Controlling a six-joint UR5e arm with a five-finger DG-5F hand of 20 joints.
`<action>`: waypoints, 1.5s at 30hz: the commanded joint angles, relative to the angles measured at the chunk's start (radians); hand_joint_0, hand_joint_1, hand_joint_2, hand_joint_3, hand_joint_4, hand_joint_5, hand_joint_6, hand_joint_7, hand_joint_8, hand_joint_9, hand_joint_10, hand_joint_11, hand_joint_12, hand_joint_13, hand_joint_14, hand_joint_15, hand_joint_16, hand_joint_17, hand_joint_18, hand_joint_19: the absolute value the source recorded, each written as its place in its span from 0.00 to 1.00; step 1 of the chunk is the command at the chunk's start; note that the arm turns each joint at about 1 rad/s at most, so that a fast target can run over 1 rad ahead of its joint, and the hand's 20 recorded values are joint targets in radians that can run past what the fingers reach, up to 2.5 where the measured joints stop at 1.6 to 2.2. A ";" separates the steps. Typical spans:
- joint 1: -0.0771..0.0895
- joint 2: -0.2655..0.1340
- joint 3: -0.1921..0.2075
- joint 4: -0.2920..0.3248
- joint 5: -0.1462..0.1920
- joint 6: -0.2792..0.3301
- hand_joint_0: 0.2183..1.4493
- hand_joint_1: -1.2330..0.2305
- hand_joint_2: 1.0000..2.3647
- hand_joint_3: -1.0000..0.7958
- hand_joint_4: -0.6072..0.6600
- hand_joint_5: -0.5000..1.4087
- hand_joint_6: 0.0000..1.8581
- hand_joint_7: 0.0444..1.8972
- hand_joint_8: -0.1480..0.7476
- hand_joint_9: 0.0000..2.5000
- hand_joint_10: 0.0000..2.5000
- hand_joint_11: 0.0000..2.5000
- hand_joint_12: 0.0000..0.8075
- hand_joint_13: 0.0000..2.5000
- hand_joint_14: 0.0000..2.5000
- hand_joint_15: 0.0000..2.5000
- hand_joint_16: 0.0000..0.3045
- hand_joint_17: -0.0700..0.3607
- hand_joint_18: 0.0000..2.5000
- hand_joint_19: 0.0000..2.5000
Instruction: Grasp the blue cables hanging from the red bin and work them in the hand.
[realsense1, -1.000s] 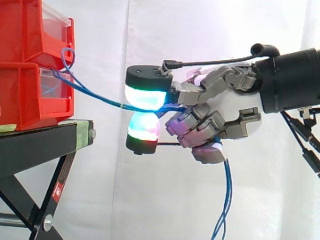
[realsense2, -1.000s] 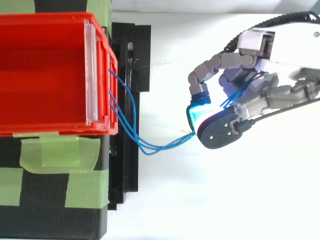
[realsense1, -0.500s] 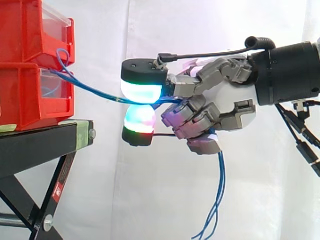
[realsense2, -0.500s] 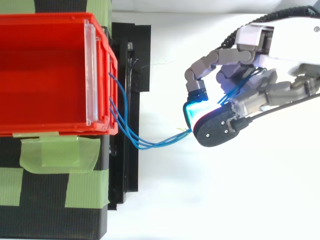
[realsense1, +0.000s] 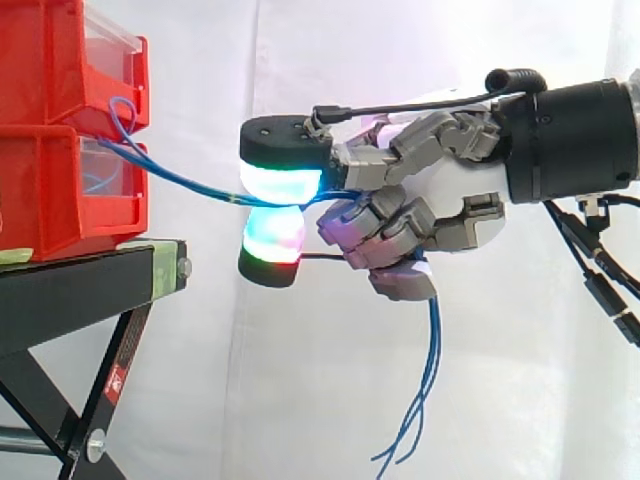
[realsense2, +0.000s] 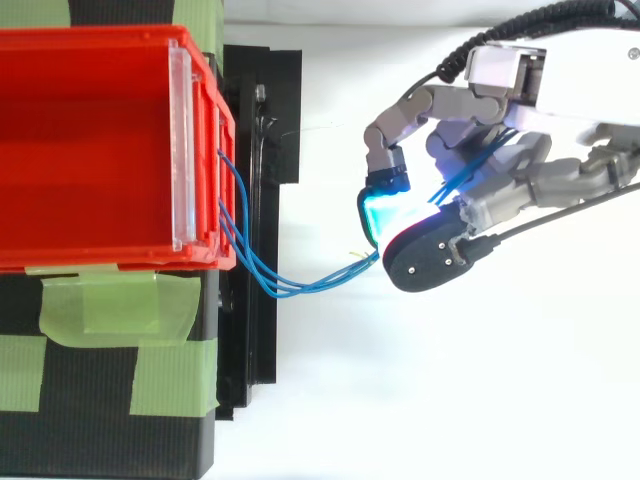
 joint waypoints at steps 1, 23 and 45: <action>-0.002 0.000 0.000 0.000 0.000 0.000 0.60 0.43 0.01 0.19 0.61 0.22 0.42 0.60 0.74 0.31 1.00 1.00 0.72 0.45 1.00 0.85 0.16 0.42 0.61 0.41; -0.011 0.000 0.002 0.000 -0.017 0.000 0.60 0.43 0.01 0.10 0.60 0.20 0.39 0.60 0.72 0.25 1.00 1.00 0.72 0.41 1.00 0.85 0.16 0.42 0.57 0.42; -0.011 0.000 0.002 -0.026 -0.076 -0.037 0.53 0.46 0.00 0.04 0.63 0.20 0.40 0.60 0.74 0.26 1.00 1.00 0.71 0.42 1.00 0.84 0.16 0.42 0.58 0.40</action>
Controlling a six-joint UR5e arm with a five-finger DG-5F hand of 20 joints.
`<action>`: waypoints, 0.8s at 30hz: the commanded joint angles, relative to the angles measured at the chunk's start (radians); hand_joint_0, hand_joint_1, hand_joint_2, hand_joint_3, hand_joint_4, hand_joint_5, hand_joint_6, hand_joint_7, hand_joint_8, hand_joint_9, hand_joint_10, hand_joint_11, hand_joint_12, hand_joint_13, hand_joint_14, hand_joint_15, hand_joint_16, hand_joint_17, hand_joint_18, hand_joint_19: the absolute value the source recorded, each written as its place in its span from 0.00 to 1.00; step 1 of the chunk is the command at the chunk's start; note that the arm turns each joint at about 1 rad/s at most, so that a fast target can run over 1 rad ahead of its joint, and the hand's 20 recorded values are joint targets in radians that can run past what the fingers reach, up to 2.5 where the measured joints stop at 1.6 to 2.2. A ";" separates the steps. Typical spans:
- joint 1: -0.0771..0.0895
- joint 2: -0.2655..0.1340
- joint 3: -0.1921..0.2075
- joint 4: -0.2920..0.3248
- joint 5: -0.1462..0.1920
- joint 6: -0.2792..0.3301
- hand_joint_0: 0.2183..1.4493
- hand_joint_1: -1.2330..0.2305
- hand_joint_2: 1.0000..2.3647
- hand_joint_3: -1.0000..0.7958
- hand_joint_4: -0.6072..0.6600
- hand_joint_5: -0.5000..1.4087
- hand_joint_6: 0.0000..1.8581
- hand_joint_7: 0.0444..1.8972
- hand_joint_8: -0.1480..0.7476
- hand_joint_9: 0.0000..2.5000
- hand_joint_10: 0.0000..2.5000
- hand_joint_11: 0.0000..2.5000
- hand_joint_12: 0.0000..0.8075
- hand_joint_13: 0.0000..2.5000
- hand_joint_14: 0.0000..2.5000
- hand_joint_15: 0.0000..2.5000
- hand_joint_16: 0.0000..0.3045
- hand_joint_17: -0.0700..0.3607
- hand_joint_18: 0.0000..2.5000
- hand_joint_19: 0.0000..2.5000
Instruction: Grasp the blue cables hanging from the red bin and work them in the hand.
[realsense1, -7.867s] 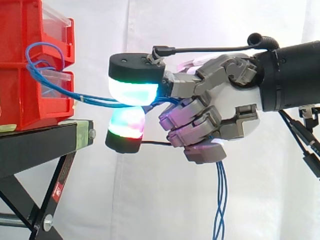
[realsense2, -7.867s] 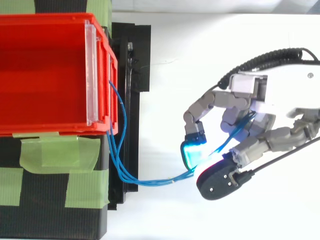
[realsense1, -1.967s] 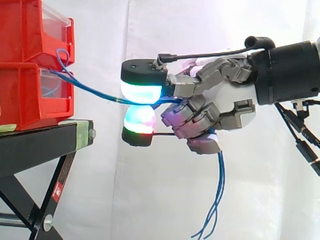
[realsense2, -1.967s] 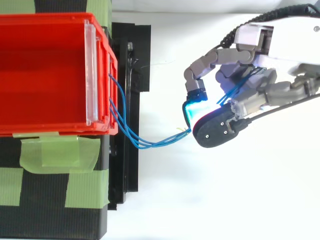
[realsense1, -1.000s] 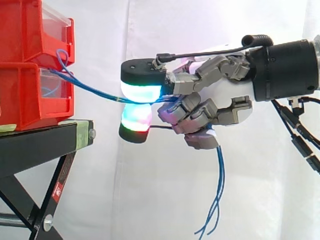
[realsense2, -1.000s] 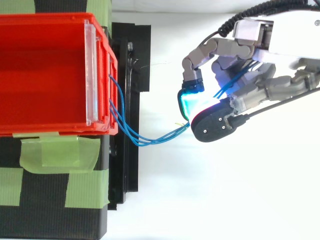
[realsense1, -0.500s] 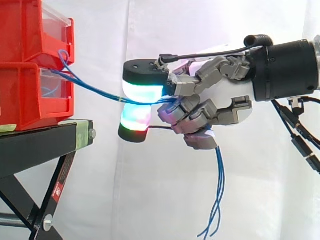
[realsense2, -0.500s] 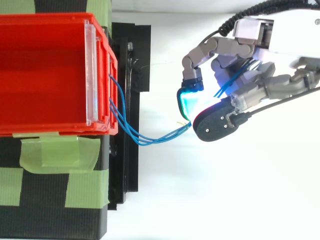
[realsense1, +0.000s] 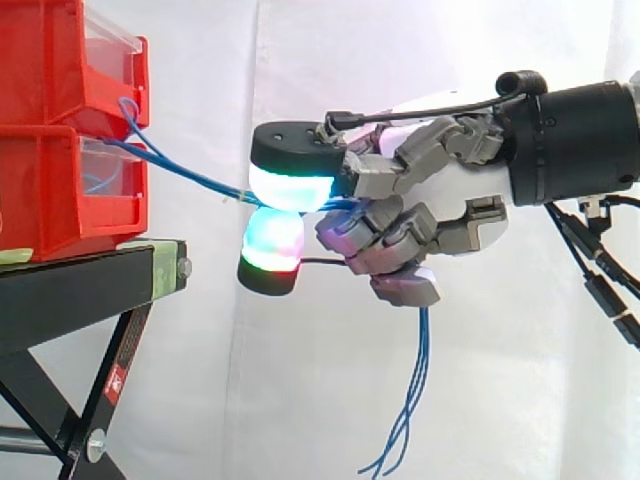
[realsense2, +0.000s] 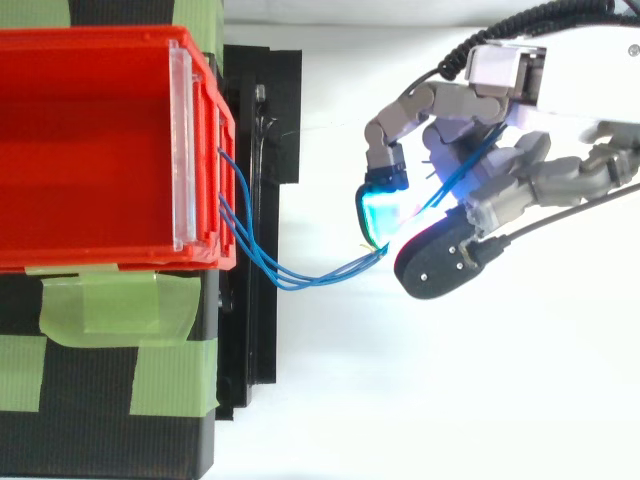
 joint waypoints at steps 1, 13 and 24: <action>0.000 0.000 0.001 -0.015 -0.026 -0.017 0.53 0.46 0.00 0.05 0.64 0.20 0.40 0.60 0.75 0.27 1.00 1.00 0.71 0.42 1.00 0.84 0.16 0.42 0.58 0.40; -0.003 0.000 0.001 -0.034 -0.037 -0.022 0.54 0.48 0.00 0.05 0.64 0.21 0.42 0.60 0.75 0.29 1.00 1.00 0.72 0.43 1.00 0.84 0.16 0.42 0.59 0.40; -0.031 0.002 0.001 -0.017 -0.025 0.001 0.47 0.53 0.00 0.00 0.65 0.22 0.40 0.61 0.77 0.29 1.00 1.00 0.72 0.44 1.00 0.83 0.17 0.43 0.59 0.37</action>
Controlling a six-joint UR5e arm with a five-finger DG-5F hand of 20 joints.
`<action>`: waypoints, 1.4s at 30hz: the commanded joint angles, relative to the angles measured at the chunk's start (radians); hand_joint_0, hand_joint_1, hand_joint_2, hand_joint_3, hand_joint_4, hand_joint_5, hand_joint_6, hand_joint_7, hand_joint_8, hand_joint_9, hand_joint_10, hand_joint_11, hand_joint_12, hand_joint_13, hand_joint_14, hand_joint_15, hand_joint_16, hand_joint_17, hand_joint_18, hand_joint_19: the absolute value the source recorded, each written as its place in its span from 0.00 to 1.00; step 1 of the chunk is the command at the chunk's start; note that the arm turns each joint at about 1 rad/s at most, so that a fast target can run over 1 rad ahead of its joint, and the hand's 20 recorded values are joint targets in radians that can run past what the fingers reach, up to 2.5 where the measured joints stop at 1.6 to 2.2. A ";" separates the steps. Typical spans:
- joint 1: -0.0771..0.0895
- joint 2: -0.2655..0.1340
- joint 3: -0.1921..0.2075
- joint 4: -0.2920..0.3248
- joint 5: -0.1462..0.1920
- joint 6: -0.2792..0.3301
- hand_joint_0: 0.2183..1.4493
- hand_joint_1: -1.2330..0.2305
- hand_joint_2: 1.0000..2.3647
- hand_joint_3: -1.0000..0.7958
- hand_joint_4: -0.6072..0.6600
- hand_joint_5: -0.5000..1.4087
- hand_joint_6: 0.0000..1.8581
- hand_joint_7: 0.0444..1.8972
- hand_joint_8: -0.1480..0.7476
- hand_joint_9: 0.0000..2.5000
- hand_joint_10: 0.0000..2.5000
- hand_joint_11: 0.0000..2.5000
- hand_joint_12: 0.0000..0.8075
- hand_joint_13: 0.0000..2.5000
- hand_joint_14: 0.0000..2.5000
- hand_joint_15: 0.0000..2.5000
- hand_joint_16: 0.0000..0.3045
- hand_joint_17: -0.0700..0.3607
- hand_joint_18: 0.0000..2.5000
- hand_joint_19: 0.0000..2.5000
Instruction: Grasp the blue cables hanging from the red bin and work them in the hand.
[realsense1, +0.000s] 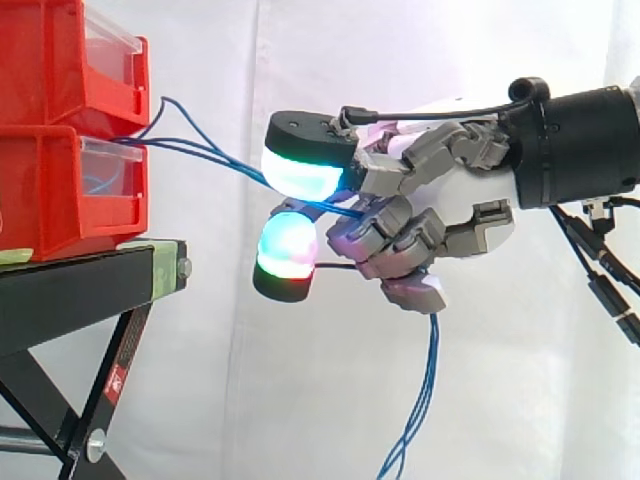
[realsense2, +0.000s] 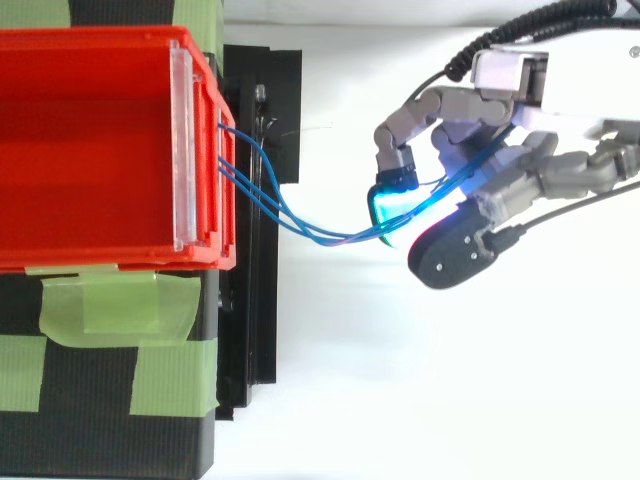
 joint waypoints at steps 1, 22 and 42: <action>-0.008 -0.001 0.000 0.002 0.001 0.013 0.47 0.53 0.00 0.00 0.65 0.22 0.40 0.60 0.77 0.29 1.00 1.00 0.73 0.44 1.00 0.83 0.17 0.43 0.59 0.37; -0.036 0.047 -0.001 -0.019 -0.029 -0.025 0.50 0.51 0.00 0.00 0.65 0.22 0.39 0.61 0.77 0.29 1.00 1.00 0.73 0.44 1.00 0.83 0.17 0.43 0.59 0.37; -0.087 0.070 -0.001 -0.070 -0.095 -0.060 0.51 0.51 0.00 0.01 0.65 0.22 0.40 0.61 0.78 0.30 1.00 1.00 0.73 0.44 1.00 0.84 0.16 0.42 0.59 0.38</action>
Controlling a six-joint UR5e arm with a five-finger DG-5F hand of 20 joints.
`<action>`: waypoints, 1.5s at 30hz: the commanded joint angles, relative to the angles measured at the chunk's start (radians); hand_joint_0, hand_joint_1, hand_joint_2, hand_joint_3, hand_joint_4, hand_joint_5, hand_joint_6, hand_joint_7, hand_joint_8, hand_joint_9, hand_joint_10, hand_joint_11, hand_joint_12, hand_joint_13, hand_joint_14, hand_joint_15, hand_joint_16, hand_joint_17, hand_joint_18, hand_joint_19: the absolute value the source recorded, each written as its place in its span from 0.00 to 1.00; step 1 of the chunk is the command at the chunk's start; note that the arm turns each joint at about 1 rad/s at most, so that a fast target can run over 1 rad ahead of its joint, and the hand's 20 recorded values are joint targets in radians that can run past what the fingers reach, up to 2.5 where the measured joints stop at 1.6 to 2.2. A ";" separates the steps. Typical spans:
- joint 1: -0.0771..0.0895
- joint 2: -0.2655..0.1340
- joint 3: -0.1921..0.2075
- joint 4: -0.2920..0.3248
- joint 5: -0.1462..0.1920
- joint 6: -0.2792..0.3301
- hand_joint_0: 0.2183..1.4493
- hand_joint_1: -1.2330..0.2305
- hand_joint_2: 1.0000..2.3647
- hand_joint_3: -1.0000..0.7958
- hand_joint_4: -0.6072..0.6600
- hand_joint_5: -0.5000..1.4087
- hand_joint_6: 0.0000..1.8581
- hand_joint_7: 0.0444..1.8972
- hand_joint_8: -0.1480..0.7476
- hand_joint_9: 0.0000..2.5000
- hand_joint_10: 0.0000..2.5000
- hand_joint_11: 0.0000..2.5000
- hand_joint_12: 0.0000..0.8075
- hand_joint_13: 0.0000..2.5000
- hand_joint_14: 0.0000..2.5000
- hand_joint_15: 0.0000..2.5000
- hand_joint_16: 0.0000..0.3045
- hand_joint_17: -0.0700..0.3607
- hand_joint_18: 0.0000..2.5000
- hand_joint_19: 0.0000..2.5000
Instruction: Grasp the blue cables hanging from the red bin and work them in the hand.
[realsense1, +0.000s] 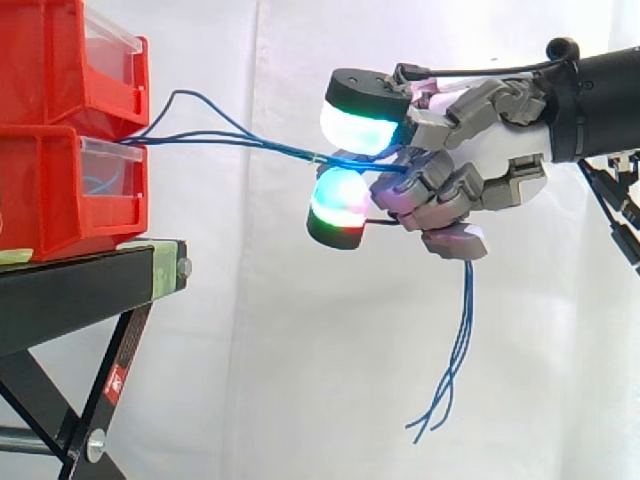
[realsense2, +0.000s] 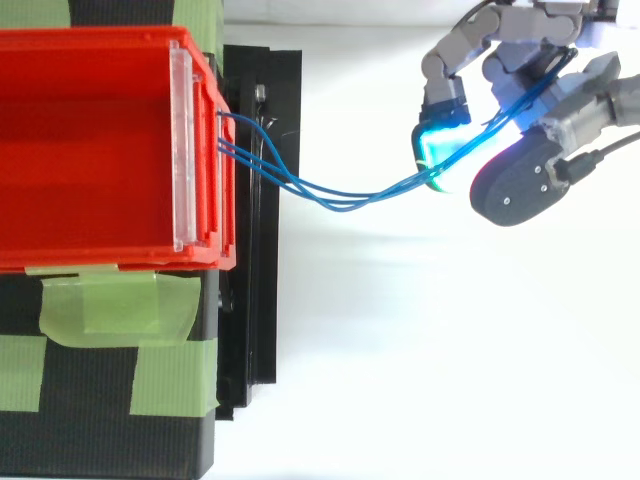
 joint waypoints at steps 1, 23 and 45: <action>-0.009 0.001 0.000 -0.004 -0.003 -0.004 0.51 0.51 0.00 0.01 0.65 0.22 0.40 0.61 0.78 0.30 1.00 1.00 0.72 0.44 1.00 0.84 0.16 0.42 0.59 0.38; -0.032 0.001 0.000 -0.021 -0.023 -0.013 0.56 0.50 0.01 0.09 0.66 0.24 0.42 0.60 0.79 0.32 1.00 1.00 0.72 0.46 1.00 0.83 0.16 0.42 0.62 0.39; -0.036 0.030 0.001 -0.015 -0.017 -0.066 0.51 0.53 0.00 0.01 0.68 0.27 0.37 0.63 0.80 0.34 1.00 1.00 0.72 0.47 1.00 0.83 0.17 0.43 0.62 0.38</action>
